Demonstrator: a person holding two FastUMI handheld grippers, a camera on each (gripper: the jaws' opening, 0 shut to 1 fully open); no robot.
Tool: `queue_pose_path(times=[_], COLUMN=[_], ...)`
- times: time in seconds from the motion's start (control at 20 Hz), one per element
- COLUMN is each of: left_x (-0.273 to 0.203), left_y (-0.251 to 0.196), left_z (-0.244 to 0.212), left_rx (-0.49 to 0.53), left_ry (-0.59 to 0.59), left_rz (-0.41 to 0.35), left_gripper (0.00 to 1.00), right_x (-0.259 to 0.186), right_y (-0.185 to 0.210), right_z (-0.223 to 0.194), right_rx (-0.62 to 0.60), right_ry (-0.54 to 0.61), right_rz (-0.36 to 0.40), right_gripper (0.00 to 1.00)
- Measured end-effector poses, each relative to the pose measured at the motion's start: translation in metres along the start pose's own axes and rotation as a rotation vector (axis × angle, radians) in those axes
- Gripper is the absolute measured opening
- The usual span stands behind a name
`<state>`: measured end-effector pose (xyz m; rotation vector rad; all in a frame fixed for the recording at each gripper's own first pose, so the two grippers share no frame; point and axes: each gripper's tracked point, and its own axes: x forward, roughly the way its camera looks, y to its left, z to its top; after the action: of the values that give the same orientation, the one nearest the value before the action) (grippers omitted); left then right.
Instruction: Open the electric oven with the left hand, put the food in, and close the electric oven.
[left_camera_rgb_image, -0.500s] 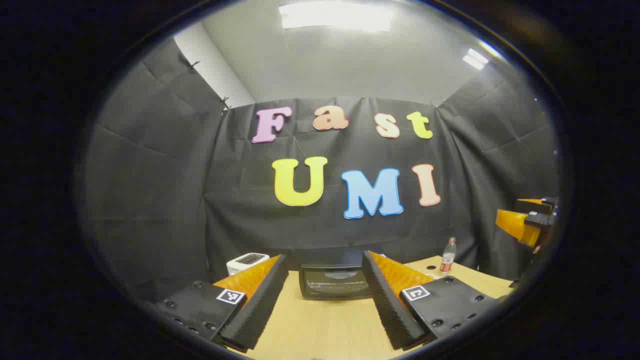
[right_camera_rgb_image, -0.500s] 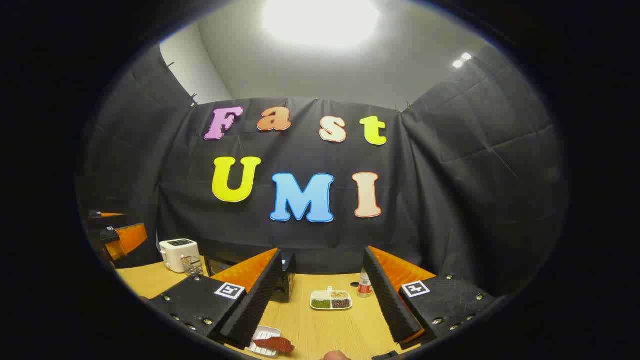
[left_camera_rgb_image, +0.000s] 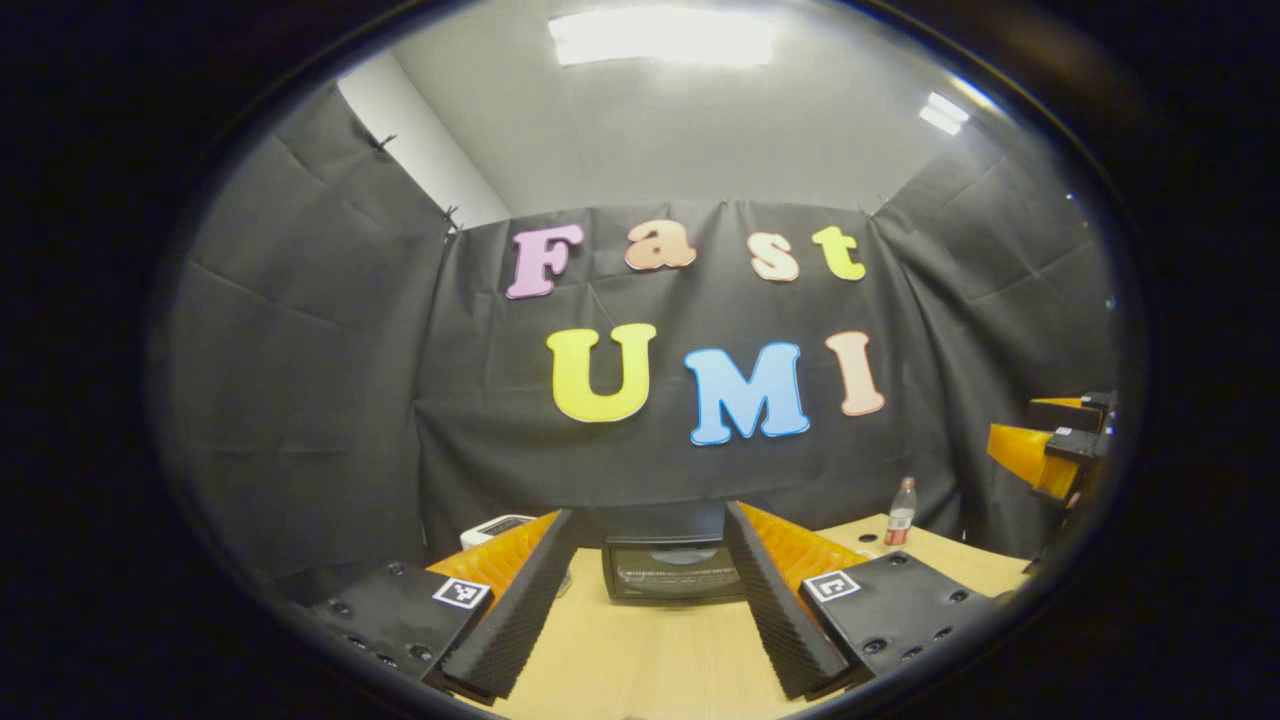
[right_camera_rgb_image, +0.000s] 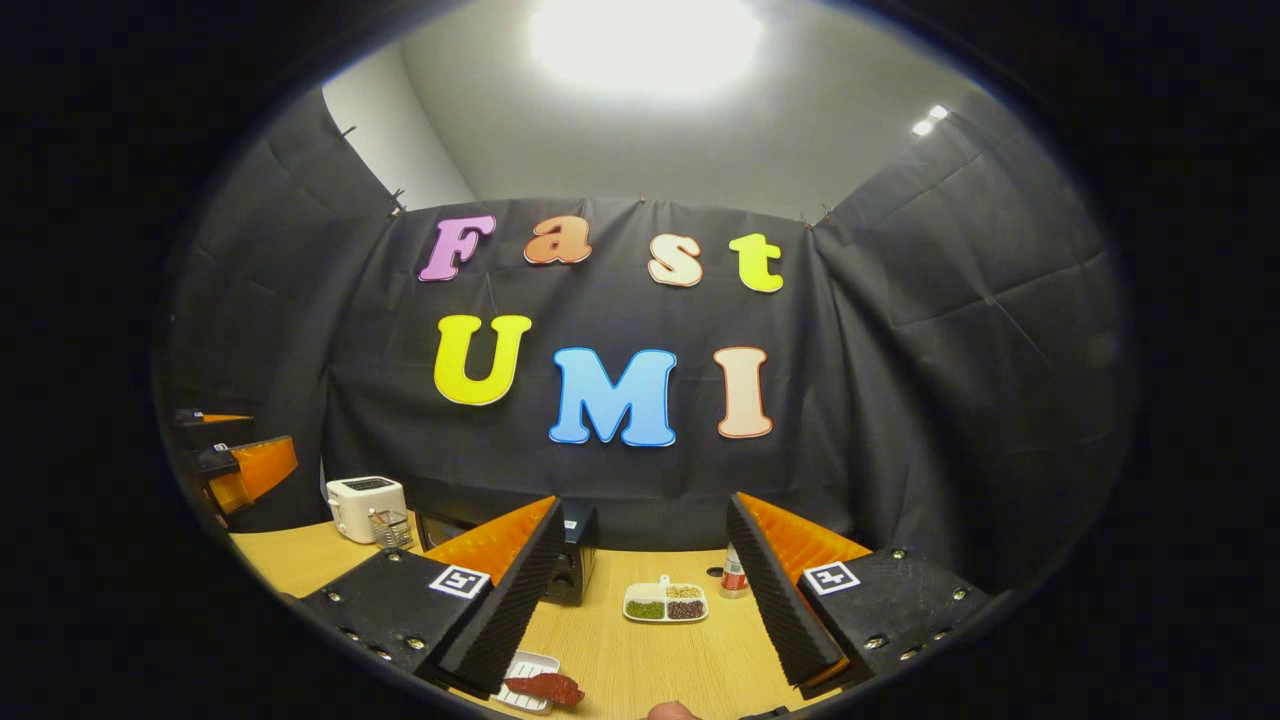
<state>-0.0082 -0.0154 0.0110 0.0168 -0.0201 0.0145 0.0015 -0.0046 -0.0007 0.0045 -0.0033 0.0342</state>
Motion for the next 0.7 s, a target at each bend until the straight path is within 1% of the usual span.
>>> queue_pose_path(times=[0.25,0.4,0.7], left_x=[0.003,0.013,0.069], left_y=[-0.008,-0.012,-0.012], left_z=[0.000,0.001,-0.012], left_rx=[0.007,0.014,-0.026], left_ry=[-0.003,-0.014,-0.010], left_rz=[0.021,0.022,-0.001], left_gripper=[1.00,1.00,1.00], right_x=[0.003,0.005,0.019], right_y=[-0.005,-0.006,-0.008], right_z=[-0.007,-0.010,-0.009], right_rx=[0.005,0.016,0.003], right_ry=[0.004,0.006,-0.007], right_rz=[0.024,0.036,0.010], right_gripper=[0.98,0.98,0.98])
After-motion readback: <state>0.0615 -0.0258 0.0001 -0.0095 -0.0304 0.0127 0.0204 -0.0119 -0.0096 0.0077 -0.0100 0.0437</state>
